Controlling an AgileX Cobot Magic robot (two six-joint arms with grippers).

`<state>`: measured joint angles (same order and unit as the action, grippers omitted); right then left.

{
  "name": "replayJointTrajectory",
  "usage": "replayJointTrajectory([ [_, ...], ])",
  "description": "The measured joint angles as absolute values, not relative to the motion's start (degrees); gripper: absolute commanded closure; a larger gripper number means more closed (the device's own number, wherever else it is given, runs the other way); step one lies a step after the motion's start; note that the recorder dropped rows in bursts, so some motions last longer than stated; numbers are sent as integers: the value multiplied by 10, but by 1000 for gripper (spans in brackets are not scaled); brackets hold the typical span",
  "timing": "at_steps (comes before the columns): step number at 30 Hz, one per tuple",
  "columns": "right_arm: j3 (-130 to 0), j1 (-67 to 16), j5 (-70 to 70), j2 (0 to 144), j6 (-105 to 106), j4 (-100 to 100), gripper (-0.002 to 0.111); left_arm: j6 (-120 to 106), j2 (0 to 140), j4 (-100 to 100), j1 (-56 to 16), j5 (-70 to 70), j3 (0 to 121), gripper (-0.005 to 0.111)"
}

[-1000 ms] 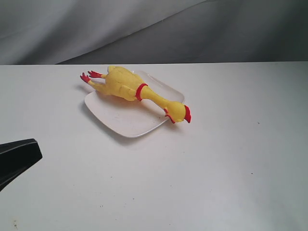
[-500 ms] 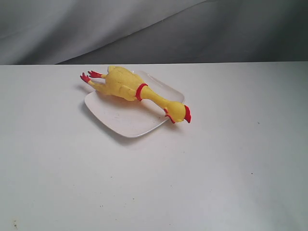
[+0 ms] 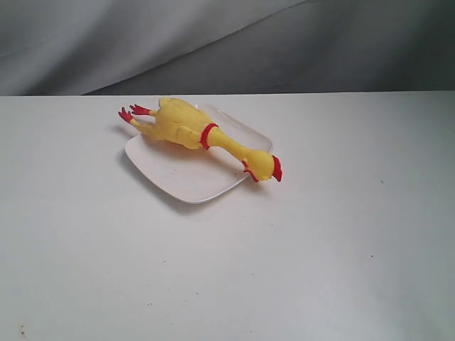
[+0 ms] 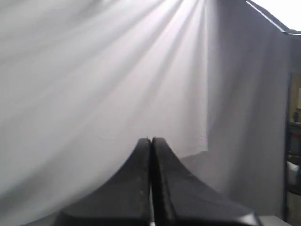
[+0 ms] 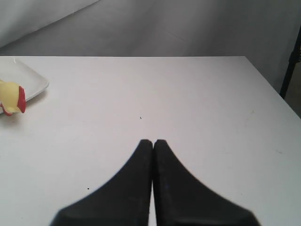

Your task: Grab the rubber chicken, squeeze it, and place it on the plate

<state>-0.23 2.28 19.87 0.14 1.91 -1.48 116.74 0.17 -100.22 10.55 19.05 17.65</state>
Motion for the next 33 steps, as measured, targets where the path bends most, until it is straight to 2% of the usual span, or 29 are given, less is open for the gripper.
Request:
replayJointTrajectory([
  [9, -2, 23, 199, 1, 19, -15, 108, 1043, 1, -1003, 105, 13, 176, 106],
  [17, -2, 23, 199, 1, 19, -15, 108, 986, 1, -948, 105, 7, 176, 106],
  [20, -2, 23, 199, 1, 19, -15, 108, 814, 1, -753, 105, 15, 176, 106],
  [24, -2, 23, 199, 1, 19, -15, 108, 425, 1, -368, 105, 23, 176, 106],
  [27, -2, 23, 199, 1, 19, -15, 108, 177, 1, -154, 105, 21, 176, 106],
  [33, -2, 23, 199, 1, 19, -15, 108, 44, 1, -29, 105, 14, 176, 106],
])
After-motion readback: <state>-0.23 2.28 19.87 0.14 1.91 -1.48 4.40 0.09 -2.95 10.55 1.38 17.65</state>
